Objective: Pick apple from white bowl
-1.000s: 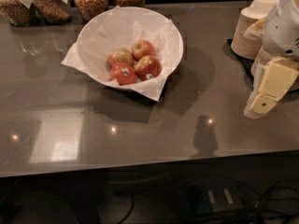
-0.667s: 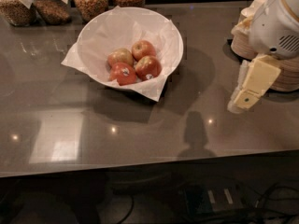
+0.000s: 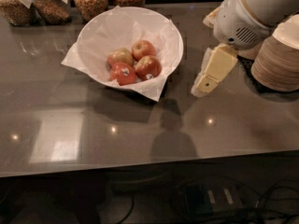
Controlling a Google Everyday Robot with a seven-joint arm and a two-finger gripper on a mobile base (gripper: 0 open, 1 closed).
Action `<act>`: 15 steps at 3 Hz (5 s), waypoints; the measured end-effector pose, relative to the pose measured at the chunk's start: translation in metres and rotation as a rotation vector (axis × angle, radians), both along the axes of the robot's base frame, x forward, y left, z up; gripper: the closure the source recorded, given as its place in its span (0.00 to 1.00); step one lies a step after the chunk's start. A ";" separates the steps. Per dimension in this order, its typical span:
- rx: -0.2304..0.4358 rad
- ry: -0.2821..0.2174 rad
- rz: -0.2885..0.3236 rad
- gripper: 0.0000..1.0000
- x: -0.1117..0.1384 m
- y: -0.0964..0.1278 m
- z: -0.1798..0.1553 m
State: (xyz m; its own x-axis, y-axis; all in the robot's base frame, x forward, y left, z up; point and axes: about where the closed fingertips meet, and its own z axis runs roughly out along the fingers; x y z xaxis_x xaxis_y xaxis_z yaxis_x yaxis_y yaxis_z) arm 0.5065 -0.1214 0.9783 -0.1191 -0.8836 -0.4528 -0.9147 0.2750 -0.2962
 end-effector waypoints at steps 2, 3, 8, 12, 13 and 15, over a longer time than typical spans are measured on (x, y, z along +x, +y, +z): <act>0.017 -0.080 0.030 0.00 0.066 0.068 -0.006; 0.015 -0.084 0.024 0.00 0.069 0.068 -0.010; 0.118 -0.061 -0.098 0.28 0.113 0.083 -0.048; 0.144 0.005 -0.120 0.33 0.116 0.103 -0.092; 0.138 0.003 -0.131 0.34 0.118 0.102 -0.098; 0.132 0.009 -0.152 0.34 0.129 0.104 -0.109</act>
Offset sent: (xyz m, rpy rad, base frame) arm 0.0733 0.0719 -0.0069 0.0452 -0.0762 -0.0114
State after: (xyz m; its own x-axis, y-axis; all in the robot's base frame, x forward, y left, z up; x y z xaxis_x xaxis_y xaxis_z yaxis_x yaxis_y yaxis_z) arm 0.6352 -0.0175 0.8693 -0.2514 -0.7880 -0.5621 -0.8619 0.4464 -0.2403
